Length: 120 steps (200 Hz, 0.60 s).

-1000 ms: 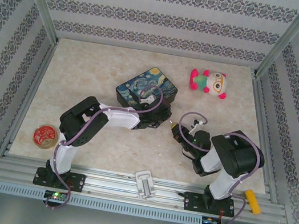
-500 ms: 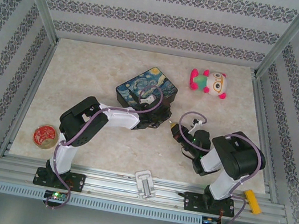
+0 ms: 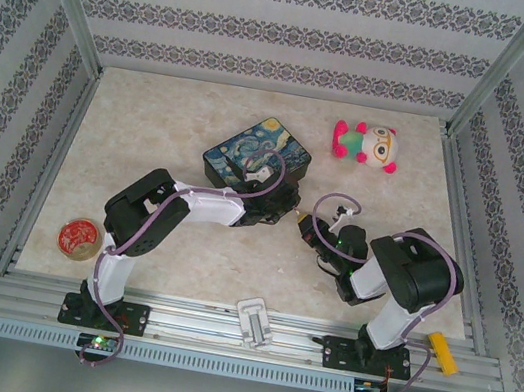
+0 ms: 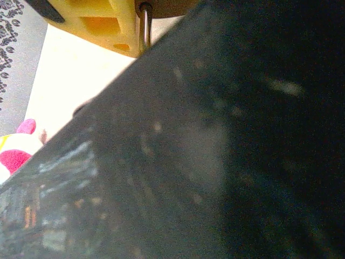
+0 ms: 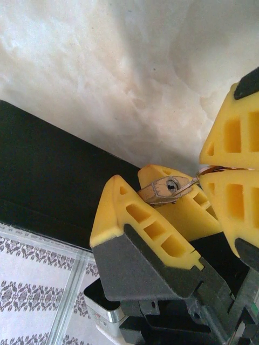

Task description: Unlock a padlock with a key

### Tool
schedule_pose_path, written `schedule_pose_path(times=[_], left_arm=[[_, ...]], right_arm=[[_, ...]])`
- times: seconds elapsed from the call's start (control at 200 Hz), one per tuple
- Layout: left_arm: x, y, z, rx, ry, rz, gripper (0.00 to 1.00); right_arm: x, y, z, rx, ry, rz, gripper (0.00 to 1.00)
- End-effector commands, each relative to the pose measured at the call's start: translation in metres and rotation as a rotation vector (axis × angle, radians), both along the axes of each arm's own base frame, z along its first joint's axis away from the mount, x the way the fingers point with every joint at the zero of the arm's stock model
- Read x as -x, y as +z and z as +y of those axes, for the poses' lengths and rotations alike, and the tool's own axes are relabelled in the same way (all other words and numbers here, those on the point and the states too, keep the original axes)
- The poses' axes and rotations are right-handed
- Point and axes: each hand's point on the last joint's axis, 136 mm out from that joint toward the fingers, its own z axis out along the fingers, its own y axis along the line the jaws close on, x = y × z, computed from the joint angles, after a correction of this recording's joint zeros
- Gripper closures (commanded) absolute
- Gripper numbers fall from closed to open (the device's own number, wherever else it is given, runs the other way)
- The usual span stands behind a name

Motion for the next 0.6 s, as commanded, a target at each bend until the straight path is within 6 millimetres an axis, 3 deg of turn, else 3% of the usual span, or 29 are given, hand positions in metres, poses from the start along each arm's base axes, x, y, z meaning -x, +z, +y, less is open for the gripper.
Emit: schedule_pose_path(times=[0.0,0.595], left_arm=[[0.0256,-0.0183,-0.0166,0.098,-0.043,0.137,0.85],[0.0253,-0.0197,-0.0178,0.1,-0.046,0.137,0.85]], right_arm=[[-0.0018,0.0037,0.0053,-0.005,0.012,-0.024,1.0],[-0.0029,0.0038,0.0105,-0.014,0.029,-0.024,1.0]])
